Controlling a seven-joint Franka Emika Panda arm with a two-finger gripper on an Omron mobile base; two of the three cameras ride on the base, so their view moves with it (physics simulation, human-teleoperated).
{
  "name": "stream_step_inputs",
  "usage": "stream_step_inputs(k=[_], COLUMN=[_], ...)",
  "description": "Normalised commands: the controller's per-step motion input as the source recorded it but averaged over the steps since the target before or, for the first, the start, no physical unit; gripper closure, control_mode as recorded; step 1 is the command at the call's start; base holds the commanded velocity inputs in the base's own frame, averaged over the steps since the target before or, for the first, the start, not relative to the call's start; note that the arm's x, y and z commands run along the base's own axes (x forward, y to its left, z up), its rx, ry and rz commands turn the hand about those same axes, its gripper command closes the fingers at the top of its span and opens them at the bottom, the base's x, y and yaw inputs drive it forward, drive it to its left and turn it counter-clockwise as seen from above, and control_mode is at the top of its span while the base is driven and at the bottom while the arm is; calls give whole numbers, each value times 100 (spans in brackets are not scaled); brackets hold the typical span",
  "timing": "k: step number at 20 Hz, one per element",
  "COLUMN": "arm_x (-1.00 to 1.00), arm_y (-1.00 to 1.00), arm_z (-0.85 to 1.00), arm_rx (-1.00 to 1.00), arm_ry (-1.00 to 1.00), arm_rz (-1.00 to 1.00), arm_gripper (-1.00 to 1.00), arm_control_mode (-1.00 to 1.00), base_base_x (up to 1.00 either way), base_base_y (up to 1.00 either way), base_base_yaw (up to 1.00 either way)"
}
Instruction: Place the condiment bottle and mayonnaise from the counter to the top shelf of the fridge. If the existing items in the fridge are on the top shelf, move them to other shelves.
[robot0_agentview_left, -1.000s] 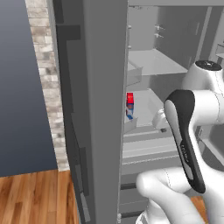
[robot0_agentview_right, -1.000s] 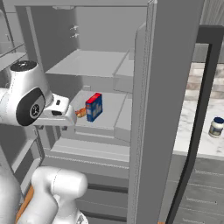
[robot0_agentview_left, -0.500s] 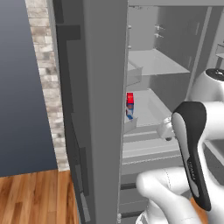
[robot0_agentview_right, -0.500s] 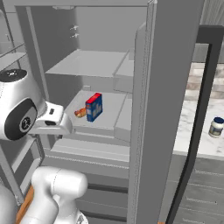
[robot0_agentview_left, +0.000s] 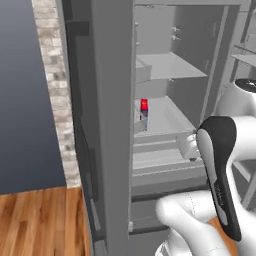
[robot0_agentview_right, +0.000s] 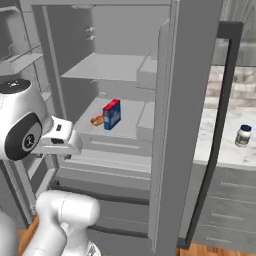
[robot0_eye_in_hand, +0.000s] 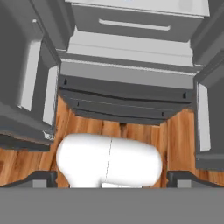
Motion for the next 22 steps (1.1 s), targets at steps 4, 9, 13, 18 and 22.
stream_step_inputs(k=[4, 9, 13, 18, 22], arm_x=[0, 0, 0, 0, 0], arm_y=[0, 0, 0, 0, 0], arm_z=[0, 0, 0, 0, 0], arm_rx=[0, 0, 0, 0, 0], arm_ry=[0, 0, 0, 0, 0], arm_rz=[0, 0, 0, 0, 0], arm_gripper=[-100, -100, -100, -100, -100], arm_control_mode=[100, 100, 100, 100, 100], base_base_x=[-100, -95, -19, 30, 81], base_base_y=[-29, -77, -100, -100, -100], base_base_yaw=[-2, -19, -35, -31, -19])
